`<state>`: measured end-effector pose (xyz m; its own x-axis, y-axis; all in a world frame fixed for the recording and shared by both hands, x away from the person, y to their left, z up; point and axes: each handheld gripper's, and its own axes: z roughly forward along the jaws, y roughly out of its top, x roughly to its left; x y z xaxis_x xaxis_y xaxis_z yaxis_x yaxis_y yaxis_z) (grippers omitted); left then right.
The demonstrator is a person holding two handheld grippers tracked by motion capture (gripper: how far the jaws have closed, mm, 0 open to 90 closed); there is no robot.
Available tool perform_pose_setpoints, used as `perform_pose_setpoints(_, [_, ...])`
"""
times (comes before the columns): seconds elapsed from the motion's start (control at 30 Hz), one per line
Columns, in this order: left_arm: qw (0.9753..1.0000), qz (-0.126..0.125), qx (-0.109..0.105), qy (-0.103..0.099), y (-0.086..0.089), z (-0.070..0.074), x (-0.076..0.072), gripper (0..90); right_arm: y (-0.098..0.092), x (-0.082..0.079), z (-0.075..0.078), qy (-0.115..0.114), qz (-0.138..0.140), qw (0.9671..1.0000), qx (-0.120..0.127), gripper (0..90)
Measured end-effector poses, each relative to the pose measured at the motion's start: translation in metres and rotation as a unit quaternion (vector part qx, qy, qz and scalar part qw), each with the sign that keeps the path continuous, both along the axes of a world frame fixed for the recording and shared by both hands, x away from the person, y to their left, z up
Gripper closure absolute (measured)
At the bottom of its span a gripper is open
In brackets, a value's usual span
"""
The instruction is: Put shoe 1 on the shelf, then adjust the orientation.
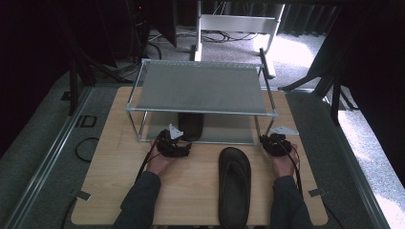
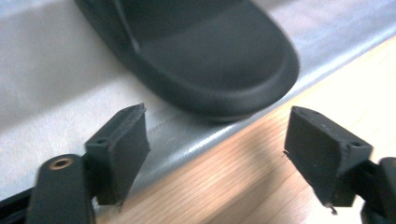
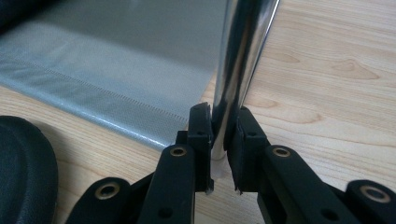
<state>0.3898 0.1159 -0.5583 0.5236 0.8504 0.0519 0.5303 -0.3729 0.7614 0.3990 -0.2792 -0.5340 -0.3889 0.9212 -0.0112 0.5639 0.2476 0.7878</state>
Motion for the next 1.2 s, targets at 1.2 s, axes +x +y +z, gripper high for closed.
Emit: perform_pose_setpoints(1.2, [0.9998,0.000,0.002,0.019,0.000,-0.002,0.004,19.9,0.012,-0.079,0.034,-0.028,0.046,0.9985,0.010,52.0])
